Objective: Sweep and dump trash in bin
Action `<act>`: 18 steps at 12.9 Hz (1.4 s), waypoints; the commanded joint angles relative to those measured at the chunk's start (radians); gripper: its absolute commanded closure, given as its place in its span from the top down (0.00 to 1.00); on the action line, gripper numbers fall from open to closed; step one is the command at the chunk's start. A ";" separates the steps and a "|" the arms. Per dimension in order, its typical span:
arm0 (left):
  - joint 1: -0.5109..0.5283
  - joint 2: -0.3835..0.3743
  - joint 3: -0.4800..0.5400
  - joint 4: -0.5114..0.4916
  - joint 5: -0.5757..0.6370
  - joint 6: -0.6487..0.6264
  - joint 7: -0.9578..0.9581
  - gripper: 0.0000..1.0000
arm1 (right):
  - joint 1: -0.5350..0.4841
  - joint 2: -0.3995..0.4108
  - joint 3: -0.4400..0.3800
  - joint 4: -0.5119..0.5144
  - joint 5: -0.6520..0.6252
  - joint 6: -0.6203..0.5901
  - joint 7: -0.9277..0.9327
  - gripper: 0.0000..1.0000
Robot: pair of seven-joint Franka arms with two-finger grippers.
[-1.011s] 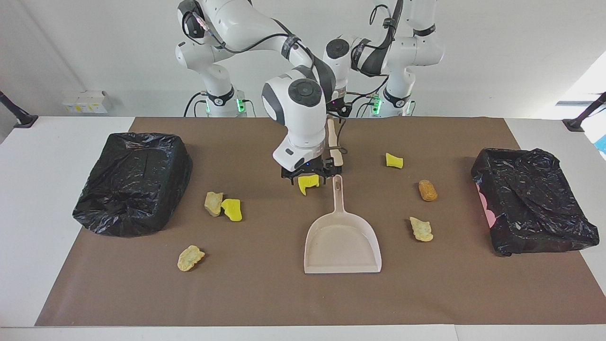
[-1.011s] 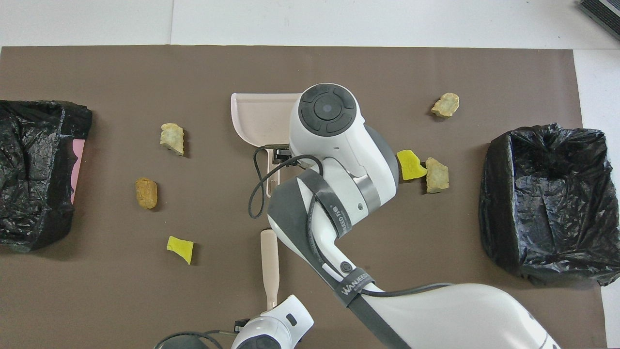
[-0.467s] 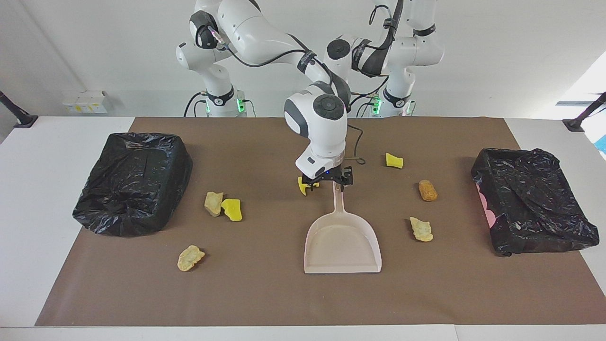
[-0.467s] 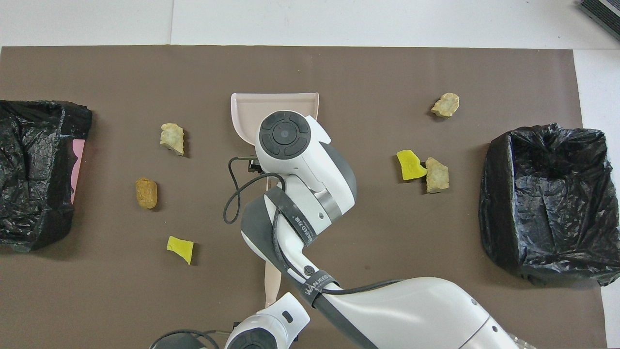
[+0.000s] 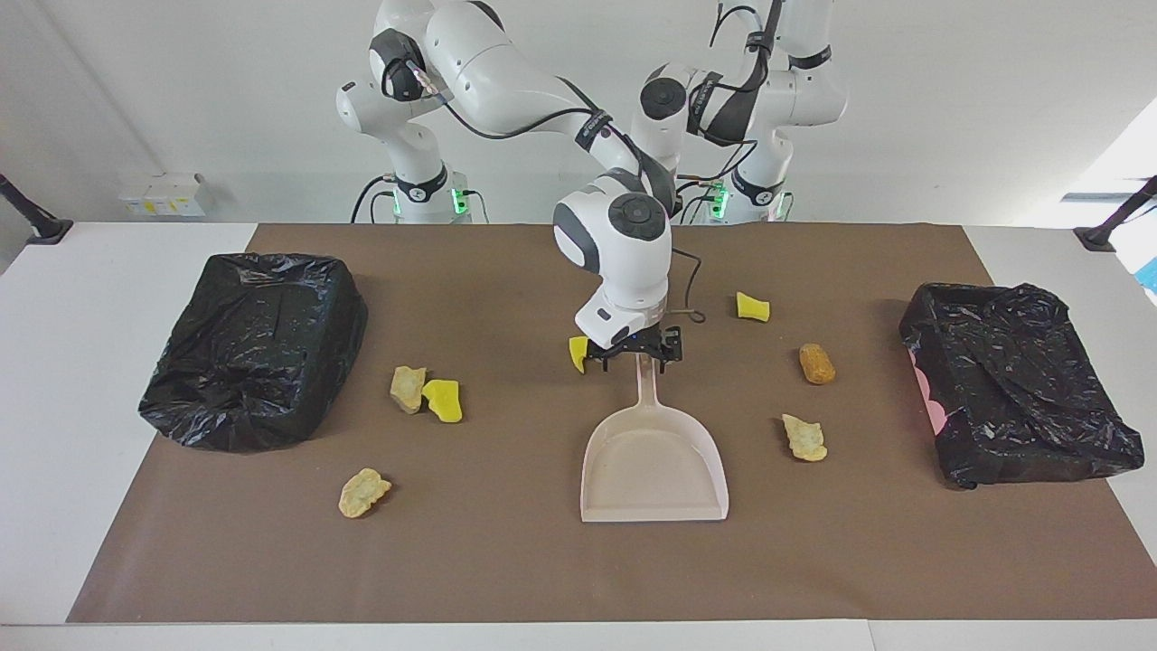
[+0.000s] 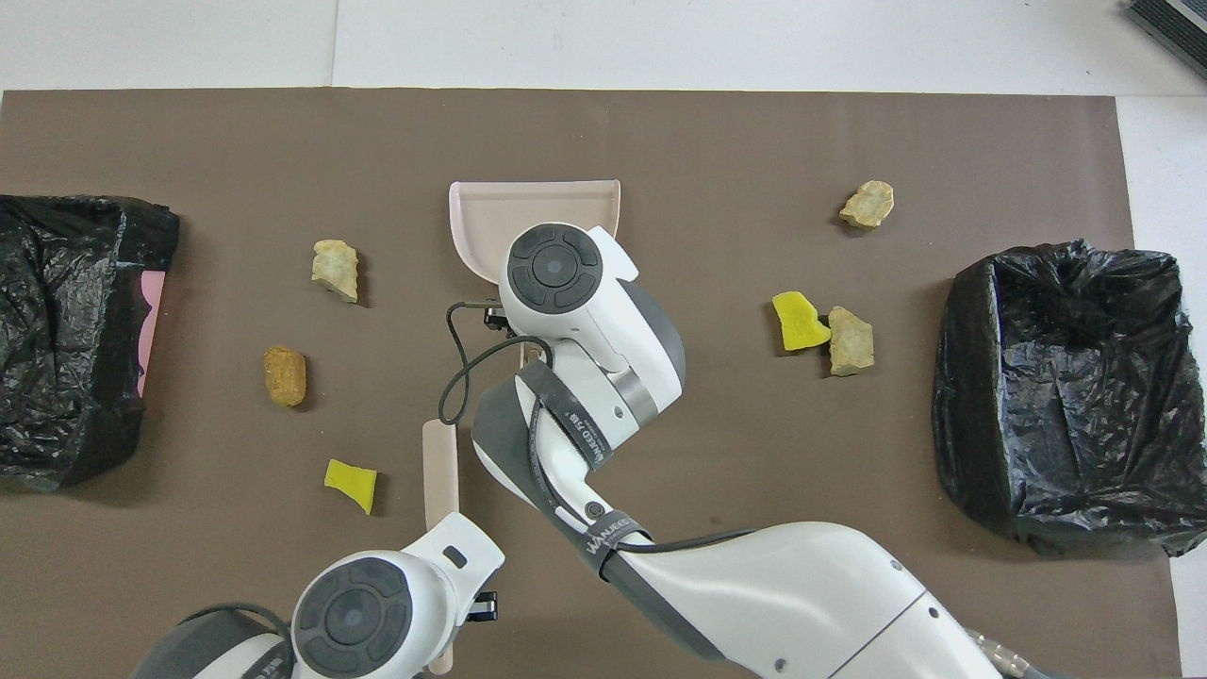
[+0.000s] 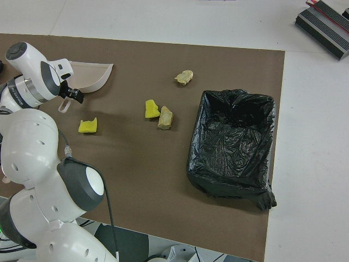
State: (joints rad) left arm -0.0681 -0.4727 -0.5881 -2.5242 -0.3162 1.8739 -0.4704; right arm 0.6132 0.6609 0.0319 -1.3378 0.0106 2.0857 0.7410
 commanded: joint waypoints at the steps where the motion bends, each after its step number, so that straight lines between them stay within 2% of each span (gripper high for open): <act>1: 0.020 -0.047 0.037 0.001 0.054 -0.096 -0.177 0.00 | 0.000 0.005 0.005 0.006 -0.021 0.040 -0.009 0.43; 3: 0.024 -0.046 0.047 -0.001 0.065 -0.110 -0.372 0.00 | -0.001 0.002 0.005 -0.004 -0.020 0.043 -0.069 0.08; 4: 0.027 -0.046 0.069 -0.001 0.065 -0.123 -0.515 0.00 | 0.000 -0.001 0.005 -0.004 -0.021 0.039 -0.072 0.00; 6: 0.011 -0.043 0.138 -0.005 0.065 -0.133 -0.612 0.00 | -0.007 -0.013 0.005 -0.006 -0.020 0.021 -0.101 0.00; 7: 0.011 -0.044 0.140 -0.005 0.063 -0.150 -0.655 0.00 | -0.018 -0.042 0.005 -0.011 -0.020 -0.007 -0.158 0.00; 10: 0.025 -0.031 0.149 -0.017 0.019 -0.098 -0.853 0.00 | -0.050 -0.122 -0.003 -0.026 -0.017 -0.120 -0.380 0.00; 13: 0.004 0.075 0.142 -0.024 -0.026 0.084 -1.057 0.00 | -0.099 -0.193 -0.003 -0.079 -0.006 -0.133 -0.676 0.00; 15: -0.042 0.170 0.139 -0.016 -0.029 0.233 -1.181 0.00 | -0.110 -0.231 -0.003 -0.095 -0.006 -0.205 -0.873 0.00; 16: -0.045 0.207 0.137 -0.011 -0.029 0.291 -1.224 0.00 | -0.116 -0.237 -0.003 -0.095 -0.006 -0.252 -0.993 0.00; 18: -0.044 0.261 0.137 0.016 -0.029 0.385 -1.226 0.00 | -0.124 -0.250 -0.004 -0.121 -0.008 -0.265 -1.199 0.00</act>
State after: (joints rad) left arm -0.1026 -0.2703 -0.4594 -2.5437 -0.3368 2.1957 -1.6669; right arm 0.5016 0.4524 0.0201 -1.3970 0.0066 1.8216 -0.2916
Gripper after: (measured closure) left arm 0.731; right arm 0.678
